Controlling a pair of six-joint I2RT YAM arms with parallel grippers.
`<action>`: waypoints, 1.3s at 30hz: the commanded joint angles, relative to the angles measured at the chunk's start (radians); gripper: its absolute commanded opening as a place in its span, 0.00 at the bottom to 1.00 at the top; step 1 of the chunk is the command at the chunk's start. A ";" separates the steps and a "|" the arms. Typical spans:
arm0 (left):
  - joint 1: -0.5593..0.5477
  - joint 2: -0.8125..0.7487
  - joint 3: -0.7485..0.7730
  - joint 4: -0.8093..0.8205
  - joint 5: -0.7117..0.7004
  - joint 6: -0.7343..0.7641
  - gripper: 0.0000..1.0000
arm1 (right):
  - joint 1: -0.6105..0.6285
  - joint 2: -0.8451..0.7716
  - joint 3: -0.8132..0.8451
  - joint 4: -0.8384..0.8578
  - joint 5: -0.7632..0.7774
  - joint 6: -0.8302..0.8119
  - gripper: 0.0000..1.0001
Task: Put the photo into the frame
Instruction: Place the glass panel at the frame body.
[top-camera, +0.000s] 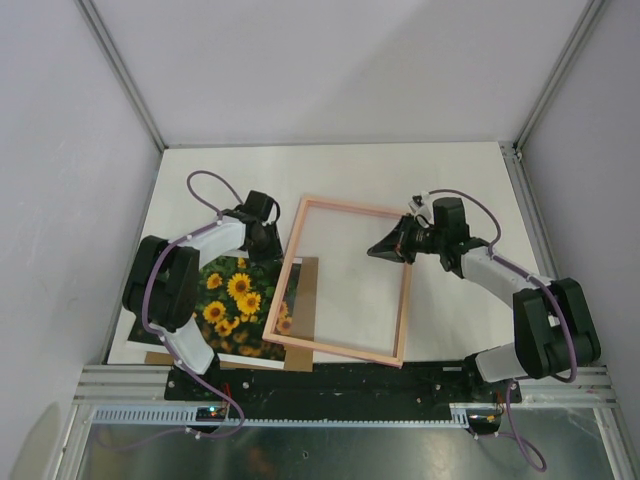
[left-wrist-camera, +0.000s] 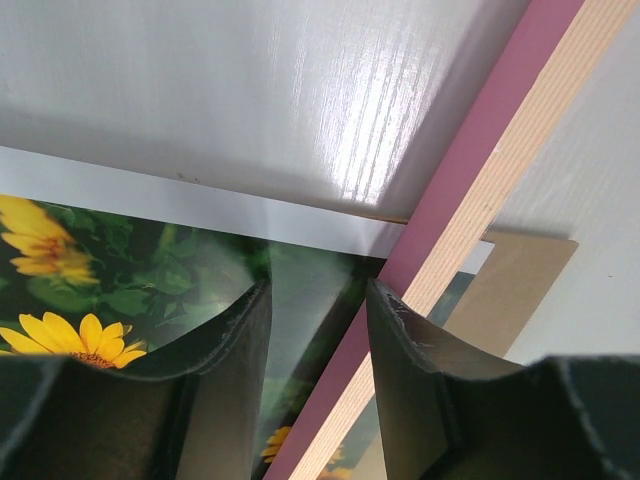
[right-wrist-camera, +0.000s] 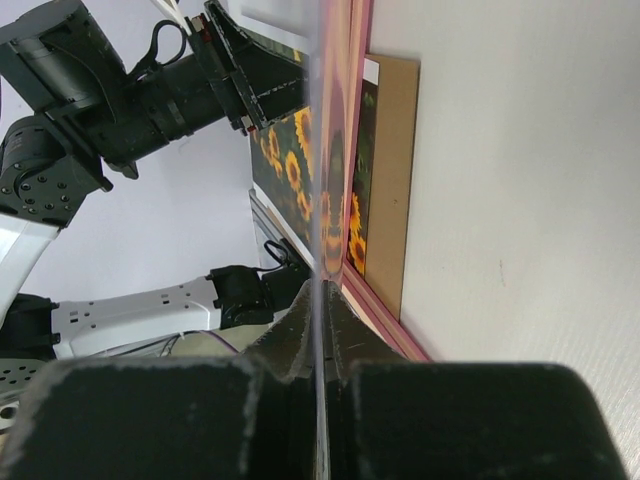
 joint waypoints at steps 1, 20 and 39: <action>0.002 0.010 0.032 0.017 0.010 -0.010 0.47 | 0.011 0.022 0.043 0.058 -0.050 -0.005 0.00; 0.002 0.013 0.031 0.019 0.019 -0.001 0.47 | 0.016 0.075 0.056 0.001 -0.062 -0.030 0.00; 0.002 0.008 0.034 0.019 0.019 0.002 0.47 | 0.015 0.100 0.056 -0.013 -0.086 -0.049 0.00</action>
